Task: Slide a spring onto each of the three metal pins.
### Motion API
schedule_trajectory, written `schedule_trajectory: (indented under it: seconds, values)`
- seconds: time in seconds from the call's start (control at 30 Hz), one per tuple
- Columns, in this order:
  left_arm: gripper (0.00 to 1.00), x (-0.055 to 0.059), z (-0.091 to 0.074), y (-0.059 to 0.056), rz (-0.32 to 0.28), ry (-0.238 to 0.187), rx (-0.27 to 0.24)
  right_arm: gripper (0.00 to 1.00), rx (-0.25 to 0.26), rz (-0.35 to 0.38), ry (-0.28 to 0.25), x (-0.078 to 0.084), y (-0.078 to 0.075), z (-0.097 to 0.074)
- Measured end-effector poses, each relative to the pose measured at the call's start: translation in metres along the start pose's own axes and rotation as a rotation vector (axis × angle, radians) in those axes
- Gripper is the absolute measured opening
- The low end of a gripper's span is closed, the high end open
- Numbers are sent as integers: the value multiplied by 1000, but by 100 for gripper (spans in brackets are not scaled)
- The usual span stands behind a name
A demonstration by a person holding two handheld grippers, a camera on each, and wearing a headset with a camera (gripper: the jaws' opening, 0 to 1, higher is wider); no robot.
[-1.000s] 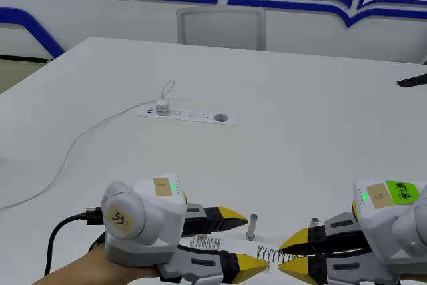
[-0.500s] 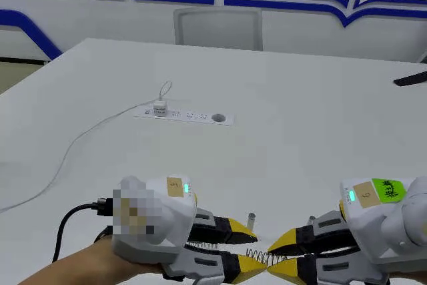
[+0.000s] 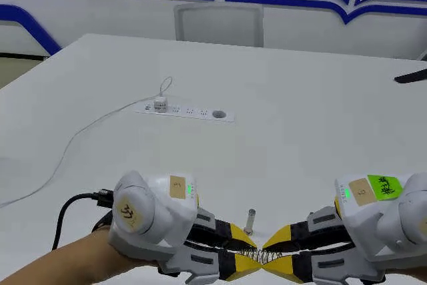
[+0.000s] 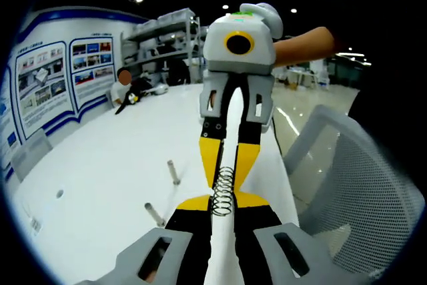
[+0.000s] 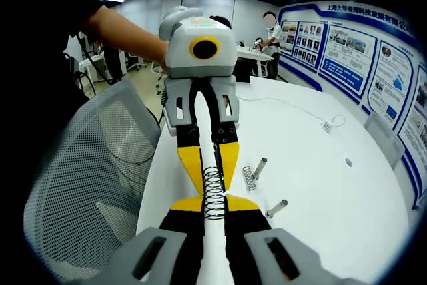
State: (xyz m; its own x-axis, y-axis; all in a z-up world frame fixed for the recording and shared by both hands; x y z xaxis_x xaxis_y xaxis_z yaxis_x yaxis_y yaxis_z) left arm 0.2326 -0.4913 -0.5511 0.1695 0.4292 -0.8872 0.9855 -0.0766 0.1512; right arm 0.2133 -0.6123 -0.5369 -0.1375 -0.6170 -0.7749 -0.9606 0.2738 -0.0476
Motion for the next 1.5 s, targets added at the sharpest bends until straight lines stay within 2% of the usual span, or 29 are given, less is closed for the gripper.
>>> schedule_trajectory:
  seconds: [0.1,0.27,0.37,0.47,0.53,0.63,0.8,0.93,1.0,1.1,1.17,1.3,1.37,1.47,1.5]
  values:
    - [10,-2,1,-1,38,12,1,11,10,-84,20,-1,2,0]
    - [9,-3,2,0,86,24,5,11,14,-102,28,0,2,-1]
    - [9,-4,1,1,88,22,-1,12,31,-109,24,0,0,-1]
    - [9,-7,-1,5,76,3,-20,17,54,-121,57,3,-3,-2]
    - [9,-7,-3,7,77,7,-22,17,57,-119,55,5,-3,-2]
    - [9,-7,-5,7,87,10,-21,12,86,-114,16,2,-5,-5]
    - [10,-7,-6,7,86,3,-22,11,72,-99,12,1,-5,-5]
    - [10,-3,-6,7,83,17,-25,11,42,-58,-42,-8,-4,-9]
    - [10,-2,-6,7,85,19,-26,11,35,-52,-52,-10,-4,-10]
    - [10,-2,-1,7,107,52,-21,11,17,-42,-64,-13,-3,-9]
    - [10,-2,1,6,111,57,-19,11,8,-36,-80,-16,-3,-10]
    - [10,-5,1,4,65,32,-25,11,-1,-20,-116,-23,0,-13]
    - [10,-7,-1,3,69,15,-31,11,-6,10,-158,-28,1,-14]
    - [10,-9,-2,3,66,6,-41,11,-3,20,-167,-32,0,-14]
    - [10,-10,-3,4,91,-3,-58,11,-1,26,-176,-34,0,-14]
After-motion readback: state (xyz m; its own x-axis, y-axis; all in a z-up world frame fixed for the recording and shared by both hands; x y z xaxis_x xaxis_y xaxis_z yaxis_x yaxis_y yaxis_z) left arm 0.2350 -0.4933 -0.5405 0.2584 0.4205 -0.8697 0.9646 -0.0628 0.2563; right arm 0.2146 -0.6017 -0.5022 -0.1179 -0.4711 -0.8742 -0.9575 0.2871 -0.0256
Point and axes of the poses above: the centre of the closed fingertips' face, and the gripper's own axes: z roughly forward along the fingers, y roughly to its left, x roughly out of its underside, the point moved 8 cm from there along -z, roughly backward along the fingers, and after that the axes turned 5 degrees about z, right-handed, at the moved point
